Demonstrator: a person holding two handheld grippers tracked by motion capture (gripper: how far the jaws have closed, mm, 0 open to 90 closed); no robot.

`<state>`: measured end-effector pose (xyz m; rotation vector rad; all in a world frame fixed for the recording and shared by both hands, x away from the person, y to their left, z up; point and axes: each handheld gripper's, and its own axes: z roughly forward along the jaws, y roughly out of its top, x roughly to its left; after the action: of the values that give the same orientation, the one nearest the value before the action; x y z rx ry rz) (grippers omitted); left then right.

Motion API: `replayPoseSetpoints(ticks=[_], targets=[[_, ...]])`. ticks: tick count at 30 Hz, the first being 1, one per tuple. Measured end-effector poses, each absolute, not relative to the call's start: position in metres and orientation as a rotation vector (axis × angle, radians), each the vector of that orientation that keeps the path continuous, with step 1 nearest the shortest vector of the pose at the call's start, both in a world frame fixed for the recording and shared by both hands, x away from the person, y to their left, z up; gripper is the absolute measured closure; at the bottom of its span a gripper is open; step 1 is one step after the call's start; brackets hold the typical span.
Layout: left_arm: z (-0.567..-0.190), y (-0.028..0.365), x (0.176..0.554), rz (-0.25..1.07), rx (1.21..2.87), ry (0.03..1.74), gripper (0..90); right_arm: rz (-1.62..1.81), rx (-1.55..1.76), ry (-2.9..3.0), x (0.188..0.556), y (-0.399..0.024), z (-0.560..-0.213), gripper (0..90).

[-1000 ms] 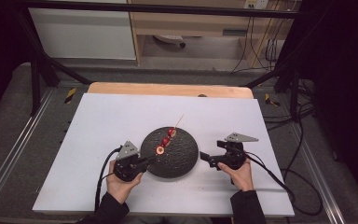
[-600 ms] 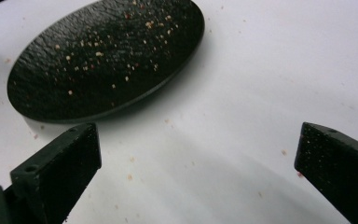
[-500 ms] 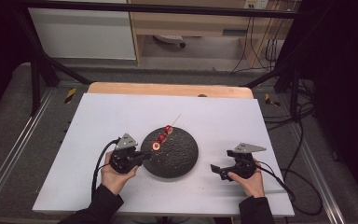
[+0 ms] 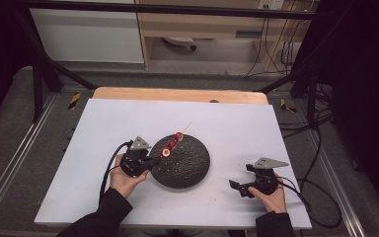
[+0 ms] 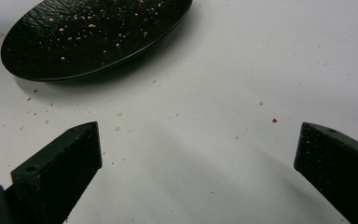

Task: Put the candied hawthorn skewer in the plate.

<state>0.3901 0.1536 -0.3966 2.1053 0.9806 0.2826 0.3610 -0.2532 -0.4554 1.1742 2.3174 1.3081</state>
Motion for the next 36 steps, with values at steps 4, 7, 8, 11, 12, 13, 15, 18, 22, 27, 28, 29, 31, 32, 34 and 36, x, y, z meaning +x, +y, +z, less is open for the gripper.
replayPoseSetpoints(ticks=[4, 7, 8, 11, 12, 13, 15, 18, 22, 27, 28, 29, 31, 32, 34, 36], targets=[[-0.4, 0.15, 0.392, 0.274, 2.133, 0.987, 88.5, 1.292, 1.174, 2.321, 0.36, -0.253, -0.457, 1.5], [-0.402, 0.148, 0.393, 0.263, 2.144, 0.995, 88.5, 1.295, 1.179, 2.32, 0.359, -0.255, -0.458, 1.6], [-0.403, 0.146, 0.393, 0.259, 2.148, 0.997, 88.5, 1.301, 1.189, 2.316, 0.359, -0.255, -0.458, 1.6], [-0.406, 0.143, 0.392, 0.265, 2.174, 1.001, 88.4, 1.3, 1.184, 2.314, 0.359, -0.257, -0.459, 1.6], [-0.408, 0.142, 0.392, 0.258, 2.179, 1.004, 88.5, 1.302, 1.183, 2.314, 0.359, -0.257, -0.459, 1.6], [-0.409, 0.14, 0.392, 0.252, 2.184, 1.005, 88.5, 1.301, 1.18, 2.315, 0.359, -0.257, -0.459, 1.6], [-0.412, 0.138, 0.392, 0.258, 2.208, 1.006, 88.5, 1.304, 1.184, 2.315, 0.359, -0.257, -0.459, 1.6], [-0.415, 0.135, 0.393, 0.251, 2.224, 1.015, 88.5, 1.313, 1.194, 2.314, 0.359, -0.258, -0.459, 1.7], [-0.418, 0.132, 0.394, 0.243, 2.25, 1.037, 88.5, 1.319, 1.187, 2.315, 0.359, -0.258, -0.459, 1.7], [-0.423, 0.127, 0.395, 0.246, 2.291, 1.038, 88.5, 1.31, 1.189, 2.32, 0.359, -0.258, -0.46, 1.7], [-0.423, 0.126, 0.395, 0.248, 2.297, 1.038, 88.5, 1.311, 1.189, 2.319, 0.359, -0.258, -0.46, 1.7], [-0.424, 0.125, 0.395, 0.253, 2.3, 1.037, 88.5, 1.313, 1.187, 2.318, 0.359, -0.258, -0.46, 1.8], [-0.424, 0.124, 0.395, 0.254, 2.301, 1.035, 88.4, 1.316, 1.193, 2.317, 0.359, -0.259, -0.459, 1.8], [-0.424, 0.123, 0.395, 0.256, 2.301, 1.034, 88.4, 1.314, 1.196, 2.319, 0.359, -0.259, -0.459, 1.8], [-0.424, 0.123, 0.395, 0.263, 2.305, 1.033, 88.3, 1.313, 1.196, 2.317, 0.359, -0.259, -0.46, 1.8], [-0.425, 0.123, 0.395, 0.265, 2.298, 1.033, 88.1, 1.312, 1.194, 2.319, 0.359, -0.259, -0.46, 1.8]])
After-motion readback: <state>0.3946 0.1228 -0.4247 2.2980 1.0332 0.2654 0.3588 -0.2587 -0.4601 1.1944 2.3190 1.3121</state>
